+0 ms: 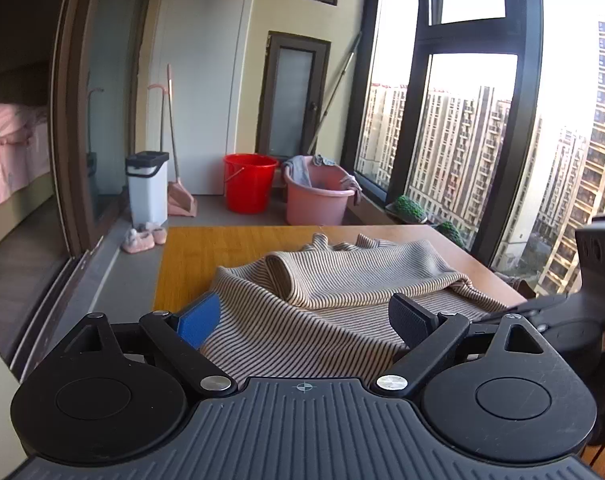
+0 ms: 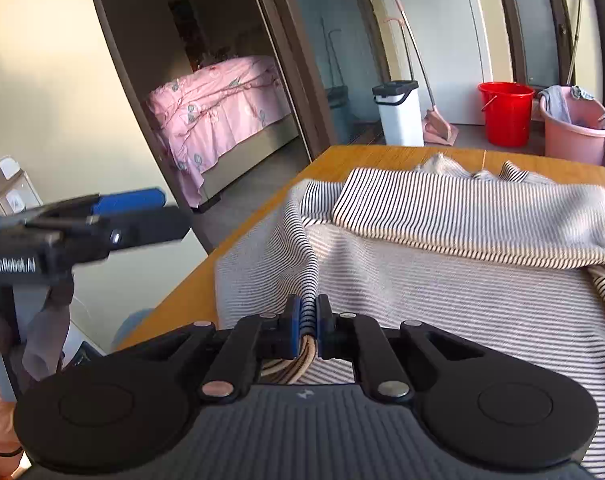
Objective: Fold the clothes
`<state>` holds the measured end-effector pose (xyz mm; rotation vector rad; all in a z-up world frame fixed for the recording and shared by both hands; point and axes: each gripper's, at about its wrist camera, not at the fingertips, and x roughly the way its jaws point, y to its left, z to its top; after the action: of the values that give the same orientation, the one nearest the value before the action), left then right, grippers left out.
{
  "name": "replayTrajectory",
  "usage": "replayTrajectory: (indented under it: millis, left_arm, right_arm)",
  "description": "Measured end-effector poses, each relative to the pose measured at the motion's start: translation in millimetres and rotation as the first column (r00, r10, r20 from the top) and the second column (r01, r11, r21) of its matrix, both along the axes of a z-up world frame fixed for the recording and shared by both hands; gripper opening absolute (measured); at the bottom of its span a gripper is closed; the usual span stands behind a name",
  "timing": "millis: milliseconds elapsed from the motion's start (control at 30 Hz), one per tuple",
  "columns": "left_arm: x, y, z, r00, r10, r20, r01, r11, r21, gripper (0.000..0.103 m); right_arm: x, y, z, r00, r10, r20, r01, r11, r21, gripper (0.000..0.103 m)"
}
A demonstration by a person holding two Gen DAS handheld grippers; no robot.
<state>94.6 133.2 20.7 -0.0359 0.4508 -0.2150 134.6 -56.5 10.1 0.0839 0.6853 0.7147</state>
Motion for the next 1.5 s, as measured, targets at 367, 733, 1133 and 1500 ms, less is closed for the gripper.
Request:
replayTrajectory:
  millis: [367,733,1133,1500]
  left_arm:
    - [-11,-76,-20,0.980,-0.197,-0.017,0.193,0.938,0.287,0.096]
    - [4,-78,-27,0.983,-0.182,-0.004,0.179,0.962,0.206,0.059]
    - [24,-49,-25,0.995,-0.096,-0.003,0.096,0.995,0.027,0.012]
    - [30,13,-9,0.998,-0.057,-0.034,0.041,0.930,-0.365,0.012]
  right_arm:
    - [11,-18,30,1.000,-0.011,0.016,0.010,0.997,0.072,0.007]
    - [-3,-10,41,0.999,0.015,0.042,-0.018,0.998,0.067,0.007]
    - [-25,-13,47,0.984,-0.013,0.179,0.014,1.000,-0.009,0.014]
    - [-64,5,12,0.978,0.063,0.196,-0.045,0.994,-0.098,0.055]
